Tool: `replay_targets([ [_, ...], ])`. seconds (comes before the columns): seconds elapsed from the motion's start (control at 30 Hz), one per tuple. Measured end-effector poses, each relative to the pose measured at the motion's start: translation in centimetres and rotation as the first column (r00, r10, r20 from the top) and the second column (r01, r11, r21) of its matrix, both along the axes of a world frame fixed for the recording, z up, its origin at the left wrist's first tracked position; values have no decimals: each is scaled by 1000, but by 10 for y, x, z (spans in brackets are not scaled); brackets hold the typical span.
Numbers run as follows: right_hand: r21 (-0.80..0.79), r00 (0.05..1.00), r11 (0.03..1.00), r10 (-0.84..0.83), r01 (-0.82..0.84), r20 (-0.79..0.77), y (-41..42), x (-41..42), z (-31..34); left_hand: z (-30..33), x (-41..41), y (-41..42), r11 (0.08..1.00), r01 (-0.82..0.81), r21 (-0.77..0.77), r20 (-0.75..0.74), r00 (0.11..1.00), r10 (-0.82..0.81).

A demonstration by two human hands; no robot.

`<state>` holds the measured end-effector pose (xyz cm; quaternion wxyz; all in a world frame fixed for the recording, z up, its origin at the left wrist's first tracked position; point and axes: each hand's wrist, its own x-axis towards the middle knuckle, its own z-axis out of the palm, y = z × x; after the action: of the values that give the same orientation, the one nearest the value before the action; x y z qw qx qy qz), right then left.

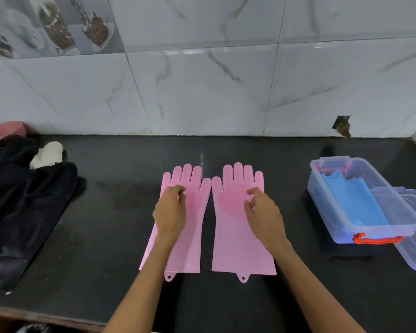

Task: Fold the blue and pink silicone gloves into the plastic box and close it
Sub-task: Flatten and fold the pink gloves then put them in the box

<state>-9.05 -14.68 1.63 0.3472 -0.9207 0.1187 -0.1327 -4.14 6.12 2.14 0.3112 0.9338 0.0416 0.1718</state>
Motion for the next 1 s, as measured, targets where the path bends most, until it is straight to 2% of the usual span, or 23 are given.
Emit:
replay_targets([
  [0.13,-96,963,962,262,-256,58,39,3,-6,-8,4,62,975,178,132,8,984,-181],
  [0.23,-277,868,831,496,-482,-26,59,16,-7,-12,5,98,918,314,243,-67,949,-307],
  [0.3,-305,821,769,563,-562,-95,65,24,-10,-15,5,113,873,399,280,-127,917,-378],
  [0.37,-210,874,849,477,-486,-96,74,27,-12,-16,6,118,919,356,171,-105,934,-342],
  [0.43,-98,964,961,250,-258,-93,83,32,-13,-14,9,111,980,200,-21,-120,972,-201],
  [0.53,-53,973,998,25,-38,-227,95,41,-10,-15,16,94,976,19,-216,-308,947,-86],
  [0.6,-44,962,999,-4,-8,-272,101,41,-8,-13,17,83,965,-23,-260,-374,924,-79],
  [0.67,-58,959,998,-8,-9,-284,108,38,-7,-12,18,74,972,-14,-236,-419,904,-89],
  [0.77,-99,959,995,-3,-26,-283,116,36,-8,-12,20,63,955,57,-292,-473,859,-196],
  [0.83,-15,964,999,45,-51,-263,117,39,-7,-9,22,58,878,73,-473,-472,820,-323],
  [0.9,221,963,971,140,-88,-230,117,45,-4,-3,22,52,730,18,-683,-444,783,-435],
  [0.97,421,964,899,208,-123,-163,116,49,1,4,22,47,597,-45,-801,-407,772,-488],
  [1.0,465,968,874,218,-139,-120,115,50,4,7,22,44,555,-59,-830,-390,772,-502],
])
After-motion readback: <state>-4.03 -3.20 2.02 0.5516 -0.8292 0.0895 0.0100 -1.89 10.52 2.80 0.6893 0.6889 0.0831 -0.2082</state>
